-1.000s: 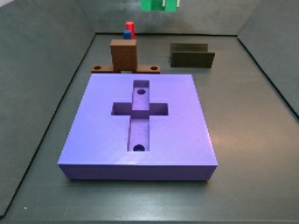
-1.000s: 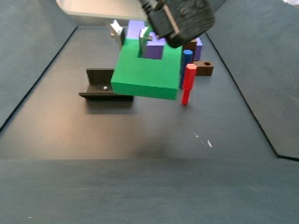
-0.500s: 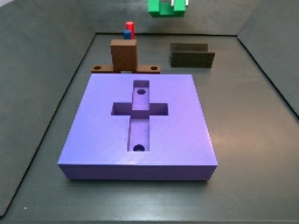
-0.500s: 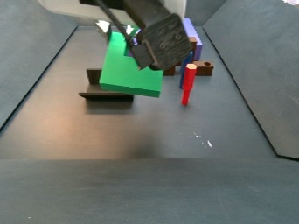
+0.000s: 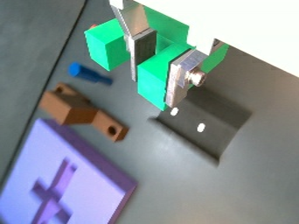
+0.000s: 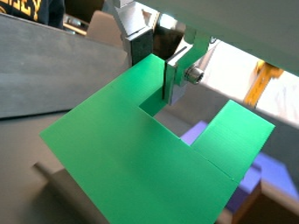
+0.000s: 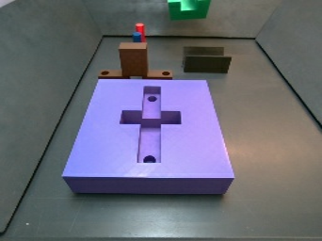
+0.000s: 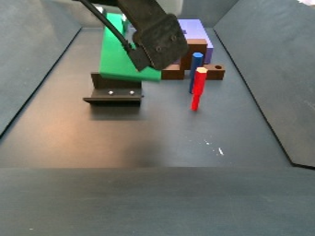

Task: Pick up the green object. Move up. Place the green object on the fixture. Regrasp the green object. Move to above the board. Insert the green object.
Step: Place the green object on the fixture.

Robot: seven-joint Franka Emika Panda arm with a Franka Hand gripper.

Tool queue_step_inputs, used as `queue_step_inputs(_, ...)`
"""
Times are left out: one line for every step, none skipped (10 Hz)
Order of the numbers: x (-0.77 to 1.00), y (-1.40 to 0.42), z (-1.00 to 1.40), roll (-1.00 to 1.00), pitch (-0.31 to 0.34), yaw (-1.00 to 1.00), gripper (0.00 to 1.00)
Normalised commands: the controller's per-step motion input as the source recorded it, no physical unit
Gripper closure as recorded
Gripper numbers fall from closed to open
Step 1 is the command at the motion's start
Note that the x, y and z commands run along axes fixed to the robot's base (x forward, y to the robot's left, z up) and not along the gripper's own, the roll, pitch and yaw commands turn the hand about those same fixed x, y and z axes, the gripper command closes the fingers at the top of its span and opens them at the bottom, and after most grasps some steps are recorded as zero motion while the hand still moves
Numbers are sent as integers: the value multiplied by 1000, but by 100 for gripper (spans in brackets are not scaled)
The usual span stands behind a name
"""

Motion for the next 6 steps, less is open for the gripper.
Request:
queue_step_inputs(857, -209, 0, -394, 469, 66, 100)
queue_step_inputs(903, -211, -106, -177, 466, 20, 100)
queue_step_inputs(971, -214, -226, -57, 380, 0, 100)
queue_step_inputs(994, -166, -194, -109, 343, 0, 100)
queue_step_inputs(537, -94, -134, -80, 246, -23, 100)
queue_step_inputs(0, 40, -3, -20, 0, 0, 100)
